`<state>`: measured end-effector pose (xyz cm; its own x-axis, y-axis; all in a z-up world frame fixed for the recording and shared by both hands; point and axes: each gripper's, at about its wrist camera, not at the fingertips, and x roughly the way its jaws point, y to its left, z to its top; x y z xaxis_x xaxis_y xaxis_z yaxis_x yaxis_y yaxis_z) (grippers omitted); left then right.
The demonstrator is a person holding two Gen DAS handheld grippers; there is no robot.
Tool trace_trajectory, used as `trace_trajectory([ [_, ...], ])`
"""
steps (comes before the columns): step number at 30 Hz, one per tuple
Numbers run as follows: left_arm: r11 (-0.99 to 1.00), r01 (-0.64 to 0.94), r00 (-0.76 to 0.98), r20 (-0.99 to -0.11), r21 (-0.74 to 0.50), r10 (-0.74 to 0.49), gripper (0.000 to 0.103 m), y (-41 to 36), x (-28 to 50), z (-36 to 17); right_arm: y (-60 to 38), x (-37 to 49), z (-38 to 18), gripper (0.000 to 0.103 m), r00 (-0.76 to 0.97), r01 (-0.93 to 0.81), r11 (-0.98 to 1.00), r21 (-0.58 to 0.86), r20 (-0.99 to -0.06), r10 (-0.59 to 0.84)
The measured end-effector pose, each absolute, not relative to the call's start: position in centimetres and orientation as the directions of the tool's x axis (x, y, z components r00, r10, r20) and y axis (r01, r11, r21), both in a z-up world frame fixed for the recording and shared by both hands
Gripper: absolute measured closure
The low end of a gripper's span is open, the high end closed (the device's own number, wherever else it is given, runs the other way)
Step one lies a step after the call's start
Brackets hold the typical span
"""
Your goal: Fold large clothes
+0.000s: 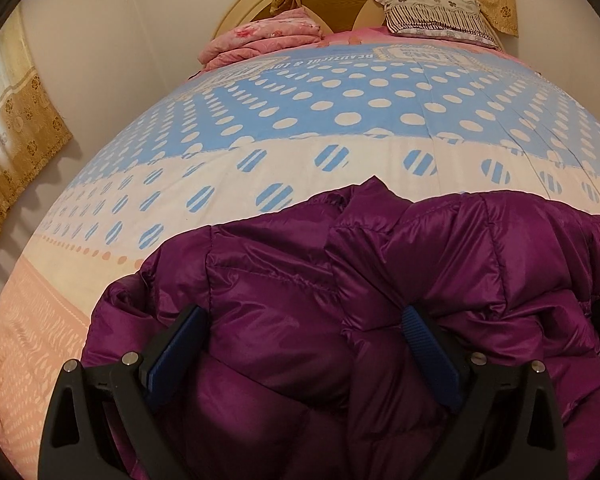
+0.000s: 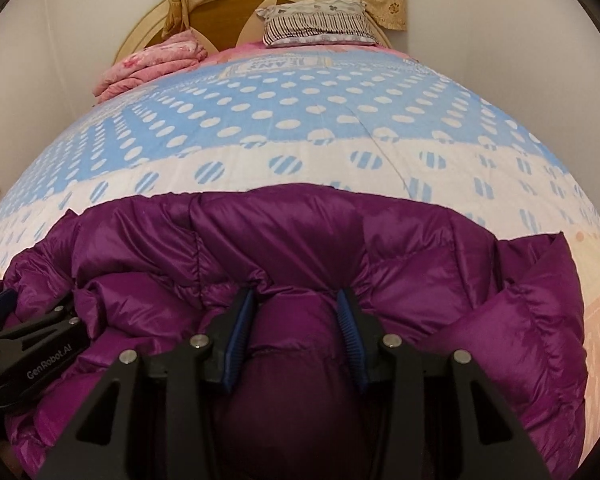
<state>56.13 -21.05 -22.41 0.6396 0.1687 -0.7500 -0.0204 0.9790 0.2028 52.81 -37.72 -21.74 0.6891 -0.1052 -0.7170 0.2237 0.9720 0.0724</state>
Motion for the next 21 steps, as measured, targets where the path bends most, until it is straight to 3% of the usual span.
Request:
trace_trajectory([
  [21,0.979,-0.022,0.638,-0.751,0.203,0.17,0.003,-21.06,56.16,-22.42,-37.11,53.41,-21.81,0.052,0.661,0.242,0.97,-0.015,-0.729,-0.176],
])
